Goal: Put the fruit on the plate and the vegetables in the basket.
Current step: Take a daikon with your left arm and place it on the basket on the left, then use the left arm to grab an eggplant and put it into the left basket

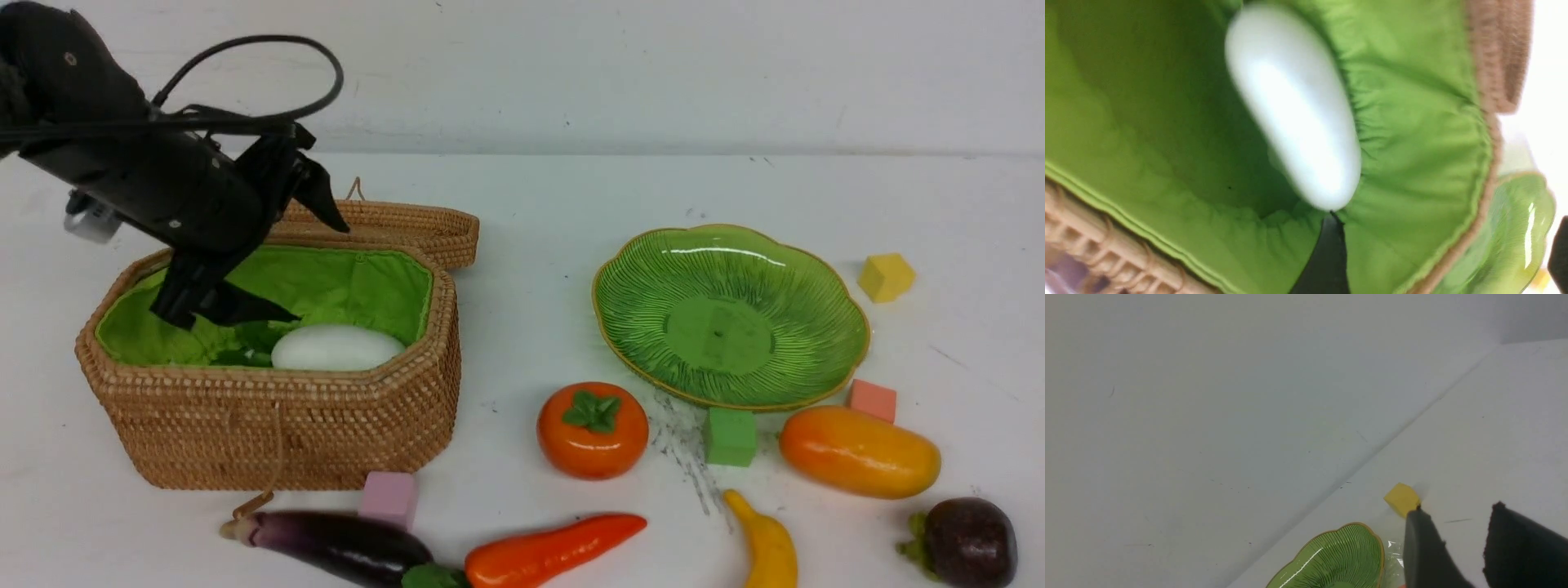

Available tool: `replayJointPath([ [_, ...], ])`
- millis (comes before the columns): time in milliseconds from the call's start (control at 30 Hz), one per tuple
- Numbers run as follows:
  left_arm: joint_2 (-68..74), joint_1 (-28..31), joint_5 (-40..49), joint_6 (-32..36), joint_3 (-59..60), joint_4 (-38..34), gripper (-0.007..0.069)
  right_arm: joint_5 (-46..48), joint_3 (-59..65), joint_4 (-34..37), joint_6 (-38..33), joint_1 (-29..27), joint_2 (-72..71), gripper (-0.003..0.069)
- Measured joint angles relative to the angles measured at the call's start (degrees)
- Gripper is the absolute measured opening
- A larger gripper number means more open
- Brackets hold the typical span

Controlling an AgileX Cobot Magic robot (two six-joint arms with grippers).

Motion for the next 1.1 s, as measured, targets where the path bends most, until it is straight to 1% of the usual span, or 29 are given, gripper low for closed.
replayJointPath([
  [33, -0.8, 0.0, 1.6, 3.4, -0.7, 0.2, 0.0631, 0.0, 0.0, 0.0, 0.0, 0.0, 0.0, 0.0245],
  [67, -0.9, 0.0, 1.9, 4.2, -1.0, 0.2, 0.0624, 0.0, 0.0, 0.0, 0.0, 0.0, 0.0, 0.0245],
  [100, -2.5, 0.0, 5.3, 10.4, -2.2, 0.3, 0.0594, 0.0, 0.0, 0.0, 0.0, 0.0, 0.0, 0.0245],
  [167, -5.0, 0.0, 10.6, 17.6, -2.8, -0.2, 0.0555, 0.0, 0.0, 0.0, 0.0, 0.0, 0.0, 0.0245],
  [233, -6.9, 0.0, 16.5, 21.1, -2.7, -0.4, 0.0524, 0.0, 0.0, 0.0, 0.0, 0.0, 0.0, 0.0245],
  [267, -8.1, 0.0, 19.5, 21.1, -2.1, -0.4, 0.0510, 0.0, 0.0, 0.0, 0.0, 0.0, 0.0, 0.0245],
  [300, -8.5, 0.0, 20.3, 20.8, -2.0, -0.2, 0.0508, 0.0, 0.0, 0.0, 0.0, 0.0, 0.0, 0.0245],
  [400, -12.6, -0.4, 22.9, 16.3, 4.2, 1.4, 0.0484, 0.0, 0.0, 0.0, 0.0, 0.0, 0.0, 0.0245],
  [500, -17.0, -2.0, 20.8, 11.3, 13.6, 4.2, 0.0479, -0.6, 0.0, 0.0, 0.0, 0.0, 0.0, 0.0245],
  [533, -17.3, -2.1, 20.5, 10.6, 14.2, 4.4, 0.0479, -0.8, 0.0, 0.0, 0.0, 0.0, 0.0, 0.0245],
  [667, -19.7, -4.8, 10.0, 1.0, 25.9, 3.7, 0.0479, -2.3, 0.0, 0.1, 0.0, 0.0, 0.0, 0.0245],
  [800, -18.8, -7.2, -2.9, -6.8, 32.6, 1.5, 0.0479, -2.6, 0.0, 0.2, 0.0, 0.0, 0.0, 0.0245],
  [933, -16.3, -7.4, -9.2, -9.2, 34.0, 0.5, 0.0479, -2.7, 0.0, 0.2, 0.0, 0.0, 0.0, 0.0245],
  [1100, -11.1, -7.4, -12.1, -9.8, 34.1, 0.3, 0.0479, -2.7, 0.0, 0.2, 0.0, 0.0, 0.0, 0.0245],
])
